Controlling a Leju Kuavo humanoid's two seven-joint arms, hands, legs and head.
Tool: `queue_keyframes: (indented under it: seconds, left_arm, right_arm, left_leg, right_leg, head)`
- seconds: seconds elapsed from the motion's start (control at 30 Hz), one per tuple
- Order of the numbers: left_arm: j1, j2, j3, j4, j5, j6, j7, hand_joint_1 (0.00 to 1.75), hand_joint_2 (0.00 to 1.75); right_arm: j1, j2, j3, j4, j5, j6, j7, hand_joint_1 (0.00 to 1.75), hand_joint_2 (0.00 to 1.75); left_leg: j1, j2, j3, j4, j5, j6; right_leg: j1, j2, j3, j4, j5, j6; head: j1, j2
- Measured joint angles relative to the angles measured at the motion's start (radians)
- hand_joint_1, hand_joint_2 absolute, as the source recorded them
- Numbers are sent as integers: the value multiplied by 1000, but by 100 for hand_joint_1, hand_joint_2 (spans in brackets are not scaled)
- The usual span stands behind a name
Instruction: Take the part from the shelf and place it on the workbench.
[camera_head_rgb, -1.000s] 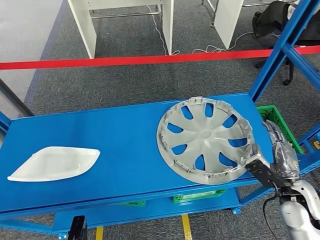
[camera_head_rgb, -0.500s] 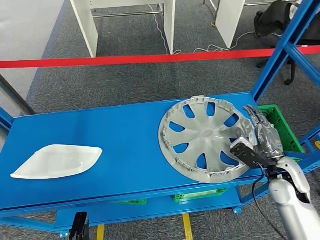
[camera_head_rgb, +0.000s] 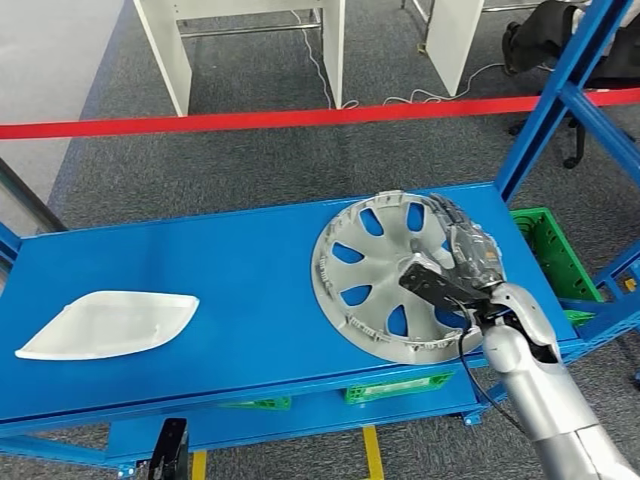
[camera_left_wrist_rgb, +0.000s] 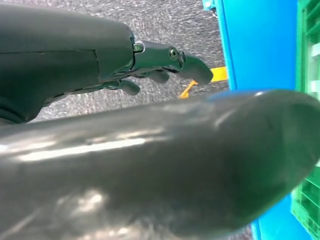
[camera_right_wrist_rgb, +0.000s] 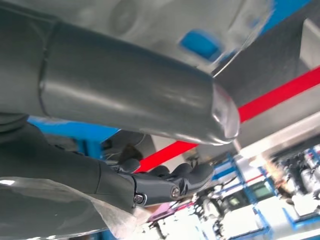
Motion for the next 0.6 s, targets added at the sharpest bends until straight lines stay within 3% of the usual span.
queue_keyframes:
  seconds: [0.07, 0.13, 0.23, 0.27, 0.3, 0.33, 0.4, 0.43, 0.5, 0.6]
  left_arm:
    - [-2, -4, -5, 0, -7, -4, 6, 0, 0]
    - [-5, -8, -11, 0, -14, -7, 9, 0, 0]
    - [-11, -18, -19, 0, -28, -2, 16, 0, 0]
    - [-13, -22, -22, 0, -33, 2, 21, 0, 0]
    - [-14, -25, -24, 0, -36, 5, 26, 0, 0]
    - [-16, -28, -27, 0, -40, 8, 30, 0, 0]
    - [-20, -34, -32, -1, -47, 10, 34, 0, 0]
    - [-22, -36, -34, -2, -51, 10, 36, 0, 0]
    - [-24, -39, -38, -2, -56, 10, 39, 0, 0]
    - [-24, -42, -41, -2, -62, 10, 45, 0, 0]
  right_arm:
    - [-22, 17, 22, 25, -3, -1, 3, 0, 0]
    - [-41, 34, 35, 49, -13, -12, 2, 0, 0]
    - [-56, 74, 62, 91, 19, -48, 2, 0, 0]
    - [-55, 92, 79, 103, 41, -60, 6, 0, 0]
    - [-53, 109, 97, 113, 60, -69, 11, 0, 0]
    - [-51, 126, 115, 122, 72, -75, 15, 0, 0]
    - [-54, 155, 148, 132, 75, -78, 11, 0, 0]
    - [-57, 168, 164, 135, 70, -76, 4, 0, 0]
    - [-62, 189, 193, 141, 57, -71, -10, 0, 0]
    - [-65, 208, 221, 148, 38, -66, -24, 0, 0]
  left_leg:
    - [2, 0, 0, -9, 2, 7]
    - [7, 0, 3, -19, 8, 17]
    - [7, 1, 3, -22, 10, 22]
    - [7, 1, 4, -21, 10, 23]
    - [6, 1, 4, -21, 9, 23]
    - [6, 1, 5, -20, 9, 22]
    - [5, 0, 5, -17, 6, 18]
    - [3, 0, 3, -14, 5, 15]
    - [1, -1, -2, -10, 5, 6]
    - [2, -1, -8, 0, -4, -7]
  right_leg:
    - [-1, -1, -5, -1, -1, 10]
    - [0, -2, -25, 38, -30, 19]
    - [0, -3, -114, 223, -113, 26]
    - [0, -3, -138, 268, -122, 27]
    - [0, -3, -146, 279, -113, 27]
    - [0, -4, -133, 247, -85, 26]
    - [0, -5, -71, 113, -16, 21]
    - [1, -5, -40, 53, 3, 17]
    - [4, -4, -14, 4, 7, 9]
    - [1, -3, -12, -2, 11, -7]
  head:
    - [0, 0]
    - [3, 0]
    - [8, 0]
    - [7, 0]
    - [8, 0]
    - [7, 0]
    - [7, 0]
    - [7, 0]
    - [6, 0]
    - [5, 0]
